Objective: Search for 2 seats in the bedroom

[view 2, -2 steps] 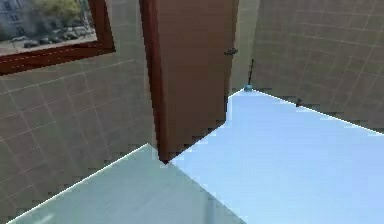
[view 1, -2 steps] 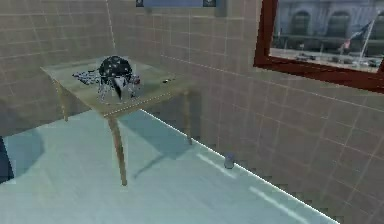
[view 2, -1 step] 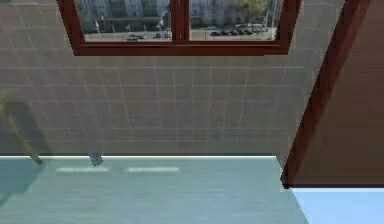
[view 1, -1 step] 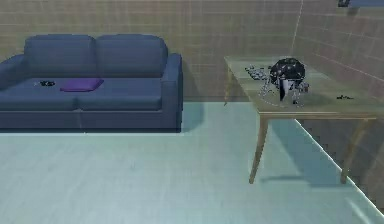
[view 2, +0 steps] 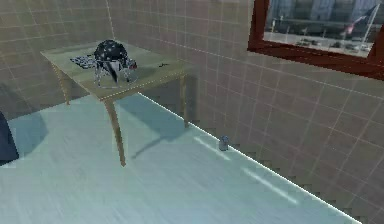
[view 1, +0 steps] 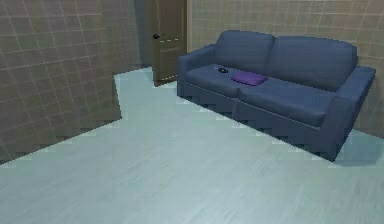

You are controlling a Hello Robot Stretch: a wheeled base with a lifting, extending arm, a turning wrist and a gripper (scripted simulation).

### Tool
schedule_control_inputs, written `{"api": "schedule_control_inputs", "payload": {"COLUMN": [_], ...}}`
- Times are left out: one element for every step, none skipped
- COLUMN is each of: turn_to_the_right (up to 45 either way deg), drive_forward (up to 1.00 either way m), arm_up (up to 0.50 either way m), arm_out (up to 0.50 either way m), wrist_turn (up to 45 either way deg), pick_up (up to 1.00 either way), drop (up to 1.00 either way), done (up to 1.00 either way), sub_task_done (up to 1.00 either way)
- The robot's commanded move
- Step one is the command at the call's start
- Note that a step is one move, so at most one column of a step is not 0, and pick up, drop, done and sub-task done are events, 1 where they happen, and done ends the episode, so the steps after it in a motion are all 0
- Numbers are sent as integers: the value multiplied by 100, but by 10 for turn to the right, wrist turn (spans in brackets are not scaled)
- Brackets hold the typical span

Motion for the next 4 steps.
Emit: {"api": "schedule_control_inputs", "payload": {"turn_to_the_right": [-90, 0, 0, -30], "drive_forward": [0, 100, 100, 0], "arm_up": [0, 0, 0, 0], "arm_out": [0, 0, 0, 0], "wrist_turn": [0, 0, 0, 0], "pick_up": [0, 0, 0, 0], "drop": [0, 0, 0, 0], "done": [0, 0, 0, 0], "sub_task_done": [0, 0, 0, 0]}}
